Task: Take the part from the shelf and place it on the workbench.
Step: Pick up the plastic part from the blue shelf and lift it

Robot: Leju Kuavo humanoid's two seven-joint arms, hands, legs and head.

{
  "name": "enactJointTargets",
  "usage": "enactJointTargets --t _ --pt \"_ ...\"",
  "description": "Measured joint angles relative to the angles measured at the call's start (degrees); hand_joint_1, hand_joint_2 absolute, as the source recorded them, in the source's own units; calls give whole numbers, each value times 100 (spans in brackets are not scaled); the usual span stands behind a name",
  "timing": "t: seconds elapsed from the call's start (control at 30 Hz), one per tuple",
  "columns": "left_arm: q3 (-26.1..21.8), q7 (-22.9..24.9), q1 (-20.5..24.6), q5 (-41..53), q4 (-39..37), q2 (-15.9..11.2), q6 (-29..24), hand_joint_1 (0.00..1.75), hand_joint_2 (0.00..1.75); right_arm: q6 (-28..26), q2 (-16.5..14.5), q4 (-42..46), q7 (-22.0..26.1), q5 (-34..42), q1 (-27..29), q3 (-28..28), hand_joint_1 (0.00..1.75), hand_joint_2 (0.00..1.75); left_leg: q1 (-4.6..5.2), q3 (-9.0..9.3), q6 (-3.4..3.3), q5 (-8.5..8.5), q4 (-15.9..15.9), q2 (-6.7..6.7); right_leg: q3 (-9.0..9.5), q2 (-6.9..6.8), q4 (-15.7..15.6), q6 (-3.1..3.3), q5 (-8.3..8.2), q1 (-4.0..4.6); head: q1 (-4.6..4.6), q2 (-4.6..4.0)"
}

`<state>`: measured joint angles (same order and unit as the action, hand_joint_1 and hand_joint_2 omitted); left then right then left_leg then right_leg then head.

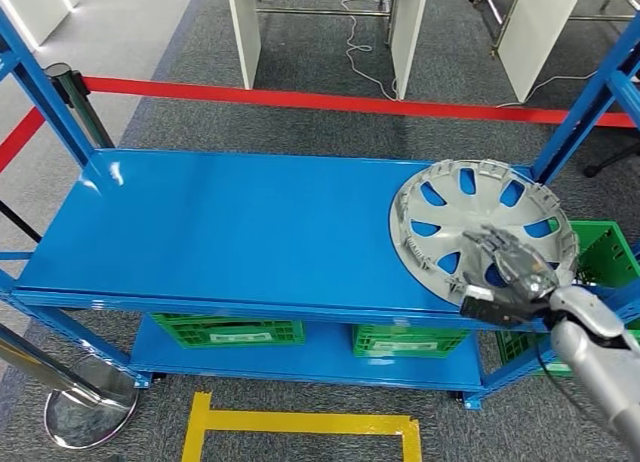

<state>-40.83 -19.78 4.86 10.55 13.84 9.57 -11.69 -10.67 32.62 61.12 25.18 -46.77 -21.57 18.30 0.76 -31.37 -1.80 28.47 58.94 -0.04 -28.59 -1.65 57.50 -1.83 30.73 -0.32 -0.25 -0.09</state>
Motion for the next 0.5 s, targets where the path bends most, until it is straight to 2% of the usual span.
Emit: enactJointTargets --t 0.3,0.5 --pt "0 26 47 77 0 -29 43 0 175 271 54 -207 30 168 -779 222 0 0 0 -8 -4 -3 0 -1 -6 -7 0 0 1 0 1 0" --pt "0 39 48 84 0 -40 44 0 175 355 54 -336 37 261 -996 379 0 0 0 -11 -4 -3 0 -3 -8 -10 0 -1 1 0 0 0"
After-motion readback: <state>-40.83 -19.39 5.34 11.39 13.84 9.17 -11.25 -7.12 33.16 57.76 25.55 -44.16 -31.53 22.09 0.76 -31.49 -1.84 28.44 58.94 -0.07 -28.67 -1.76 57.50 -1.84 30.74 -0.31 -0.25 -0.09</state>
